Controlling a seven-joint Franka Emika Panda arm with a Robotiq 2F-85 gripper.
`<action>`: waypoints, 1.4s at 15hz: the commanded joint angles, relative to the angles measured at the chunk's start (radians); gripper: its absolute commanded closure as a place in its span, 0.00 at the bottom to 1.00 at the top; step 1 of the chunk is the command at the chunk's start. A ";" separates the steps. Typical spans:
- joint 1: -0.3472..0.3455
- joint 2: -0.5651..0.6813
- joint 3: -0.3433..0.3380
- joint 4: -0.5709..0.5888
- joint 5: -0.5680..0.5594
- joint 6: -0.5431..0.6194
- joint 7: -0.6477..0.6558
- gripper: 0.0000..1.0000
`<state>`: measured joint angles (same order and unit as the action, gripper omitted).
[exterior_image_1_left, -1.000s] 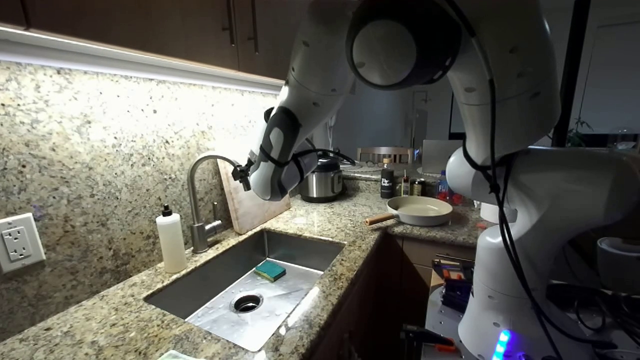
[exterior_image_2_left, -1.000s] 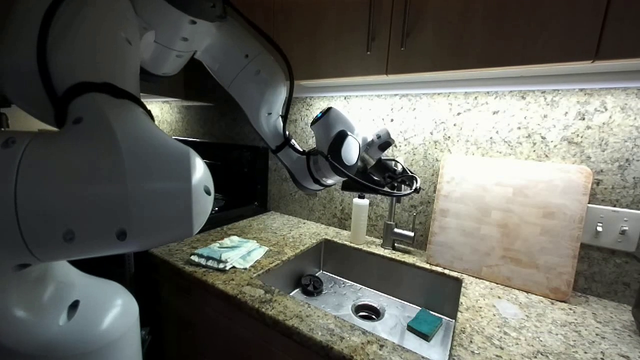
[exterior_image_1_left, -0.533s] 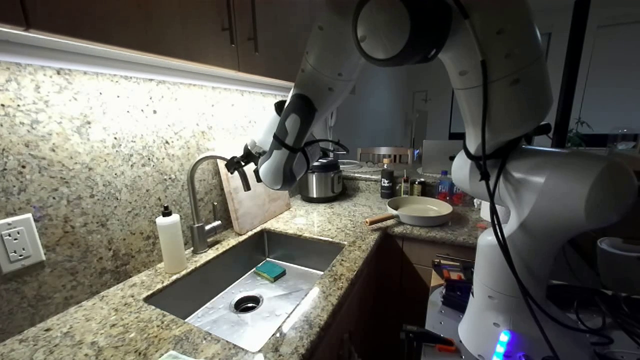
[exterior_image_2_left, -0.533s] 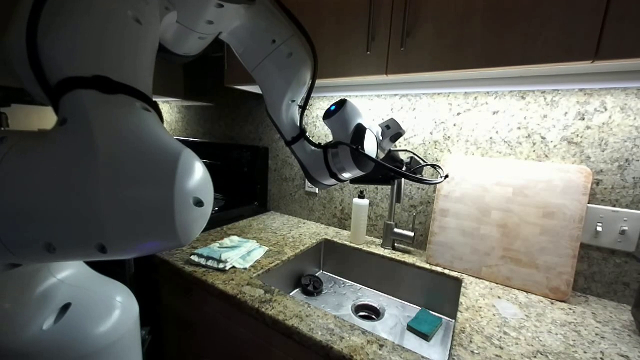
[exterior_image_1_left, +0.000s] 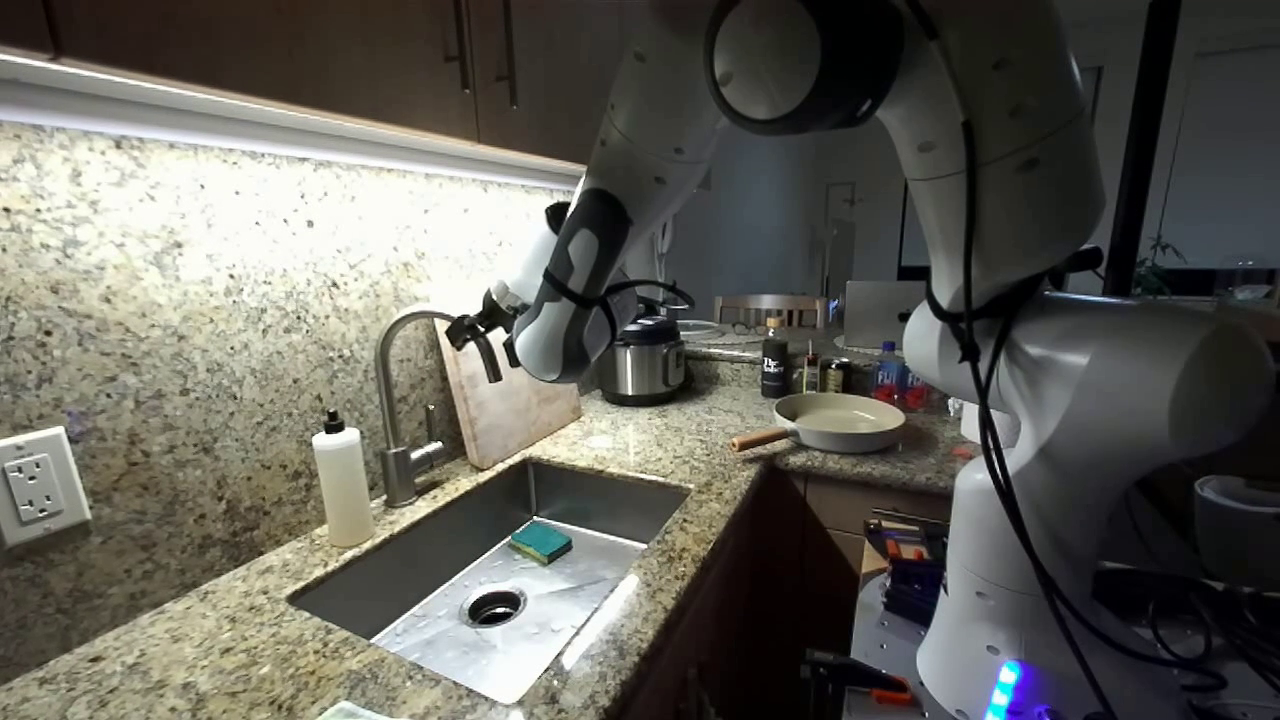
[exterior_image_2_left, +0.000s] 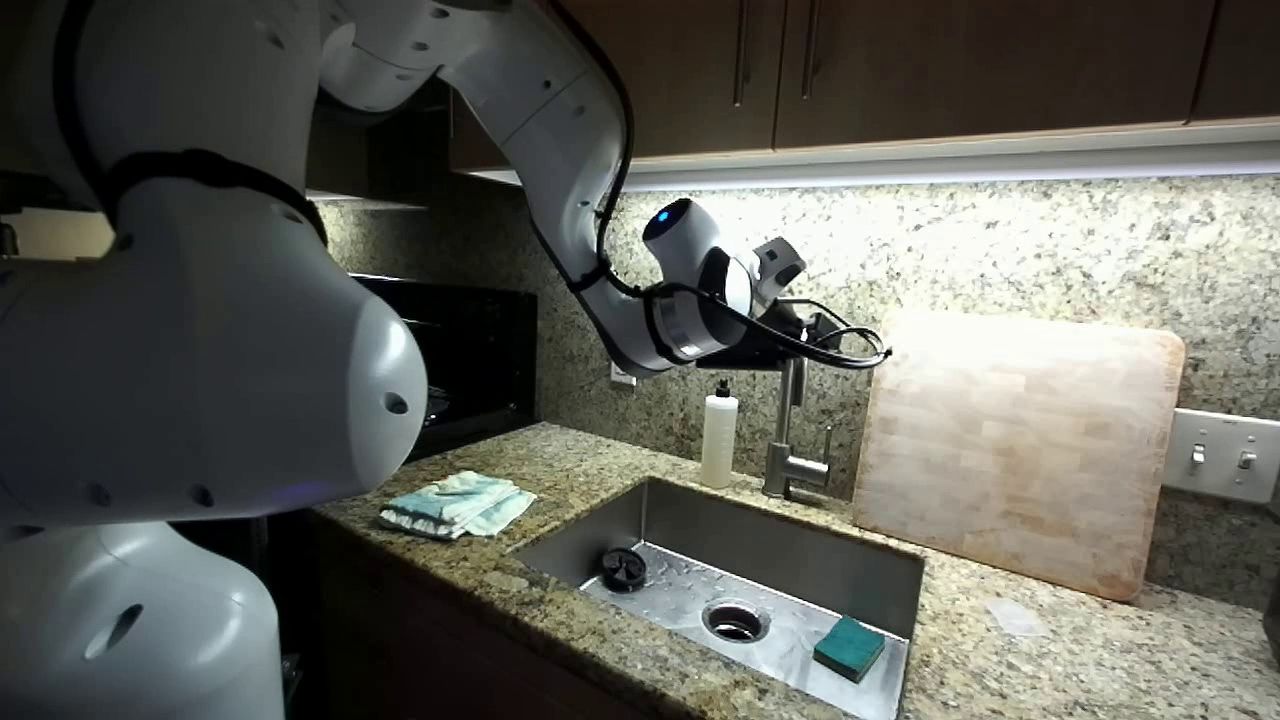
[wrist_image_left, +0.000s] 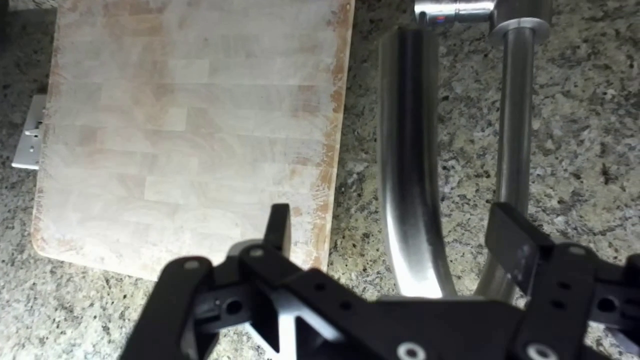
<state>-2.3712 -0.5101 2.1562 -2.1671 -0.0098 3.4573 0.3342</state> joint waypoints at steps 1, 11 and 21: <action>-0.084 0.009 0.083 0.085 -0.045 0.000 0.004 0.00; -0.242 0.021 0.280 0.183 -0.187 -0.002 0.067 0.00; -0.239 0.123 0.372 0.032 -0.345 -0.051 0.200 0.00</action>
<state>-2.6098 -0.4591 2.4967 -2.0426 -0.2968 3.4503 0.4754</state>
